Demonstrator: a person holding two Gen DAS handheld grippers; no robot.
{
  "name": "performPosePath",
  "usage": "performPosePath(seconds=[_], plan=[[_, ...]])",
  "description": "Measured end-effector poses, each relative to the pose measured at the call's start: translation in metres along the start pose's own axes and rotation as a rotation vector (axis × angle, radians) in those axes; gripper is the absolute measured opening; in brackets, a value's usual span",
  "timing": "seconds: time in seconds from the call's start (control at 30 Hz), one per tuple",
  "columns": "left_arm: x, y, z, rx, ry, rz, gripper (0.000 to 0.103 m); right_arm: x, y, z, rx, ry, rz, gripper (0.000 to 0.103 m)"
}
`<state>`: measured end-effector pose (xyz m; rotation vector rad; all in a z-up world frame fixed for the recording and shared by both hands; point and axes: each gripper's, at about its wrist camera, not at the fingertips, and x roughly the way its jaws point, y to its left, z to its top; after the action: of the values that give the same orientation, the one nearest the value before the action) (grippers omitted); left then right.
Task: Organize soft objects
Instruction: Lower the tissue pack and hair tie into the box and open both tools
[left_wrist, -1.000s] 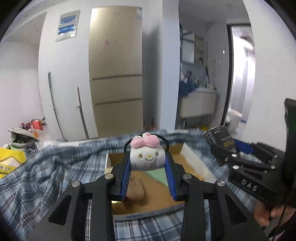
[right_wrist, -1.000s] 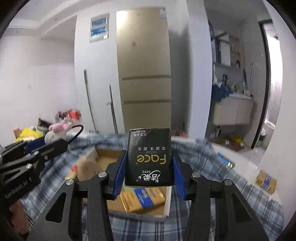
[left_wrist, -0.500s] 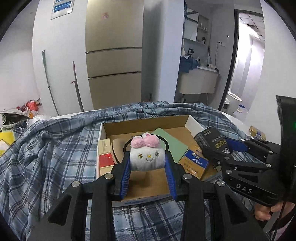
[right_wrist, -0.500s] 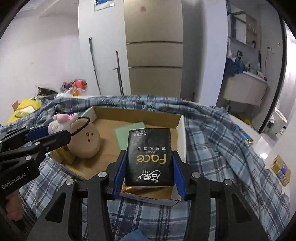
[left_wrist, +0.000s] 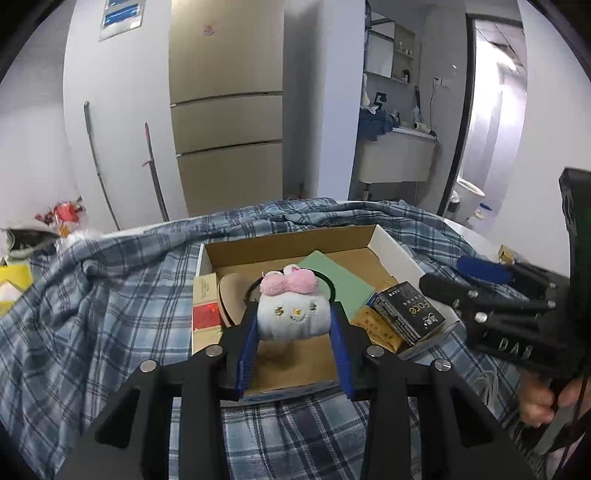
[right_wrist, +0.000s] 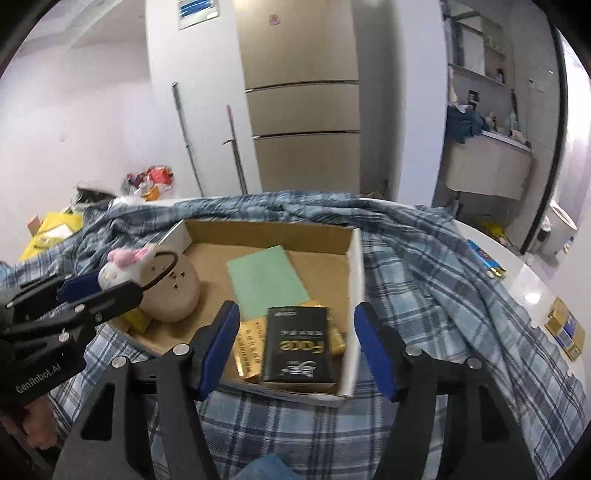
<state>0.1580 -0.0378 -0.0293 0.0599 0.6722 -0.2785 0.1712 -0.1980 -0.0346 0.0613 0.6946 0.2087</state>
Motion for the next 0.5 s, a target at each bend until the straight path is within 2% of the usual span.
performPosePath(seconds=[0.1,0.2,0.3,0.43,0.5], plan=[[0.006,-0.002,0.007,0.009,0.050,-0.054,0.038,0.000,-0.008,0.003,0.018,0.014,0.003,0.064],[0.013,-0.007,0.012,0.060,0.069,-0.084,0.038,0.001,-0.009,0.003,0.005,0.037,0.003,0.064],[0.018,-0.005,0.014,0.052,0.083,-0.112,0.039,0.004,-0.009,0.002,-0.013,0.062,0.007,0.064],[0.026,-0.002,0.017,0.044,0.099,-0.045,0.043,0.010,-0.012,-0.001,0.006,0.083,0.017,0.064],[0.027,0.000,0.017,0.036,0.103,-0.066,0.046,0.014,-0.011,-0.003,0.003,0.095,0.019,0.064]])
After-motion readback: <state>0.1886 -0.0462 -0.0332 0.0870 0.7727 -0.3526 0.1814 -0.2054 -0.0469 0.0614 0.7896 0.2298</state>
